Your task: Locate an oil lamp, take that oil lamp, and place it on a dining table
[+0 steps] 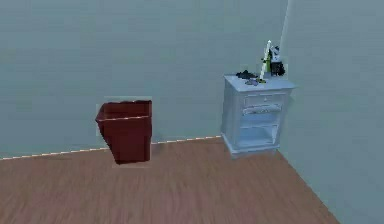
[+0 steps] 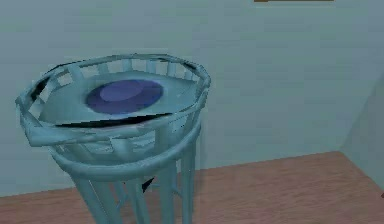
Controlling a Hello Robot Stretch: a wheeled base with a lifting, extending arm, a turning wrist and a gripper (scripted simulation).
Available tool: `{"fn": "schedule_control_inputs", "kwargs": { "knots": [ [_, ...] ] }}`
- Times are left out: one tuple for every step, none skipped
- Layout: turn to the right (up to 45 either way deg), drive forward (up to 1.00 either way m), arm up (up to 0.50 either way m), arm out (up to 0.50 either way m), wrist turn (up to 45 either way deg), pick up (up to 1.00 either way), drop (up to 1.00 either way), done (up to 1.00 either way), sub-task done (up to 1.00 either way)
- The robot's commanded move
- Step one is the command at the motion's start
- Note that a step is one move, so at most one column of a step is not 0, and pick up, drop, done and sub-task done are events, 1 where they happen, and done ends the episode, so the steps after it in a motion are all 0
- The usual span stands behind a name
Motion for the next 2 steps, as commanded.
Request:
{"fn": "schedule_control_inputs", "kwargs": {
  "knots": [
    [-3.0, 0.00, 0.00, 0.00, 0.0, 0.00, 0.00, 0.00, 0.00],
    [-45.0, 0.00, 0.00, 0.00, 0.0, 0.00, 0.00, 0.00, 0.00]
  ]
}}
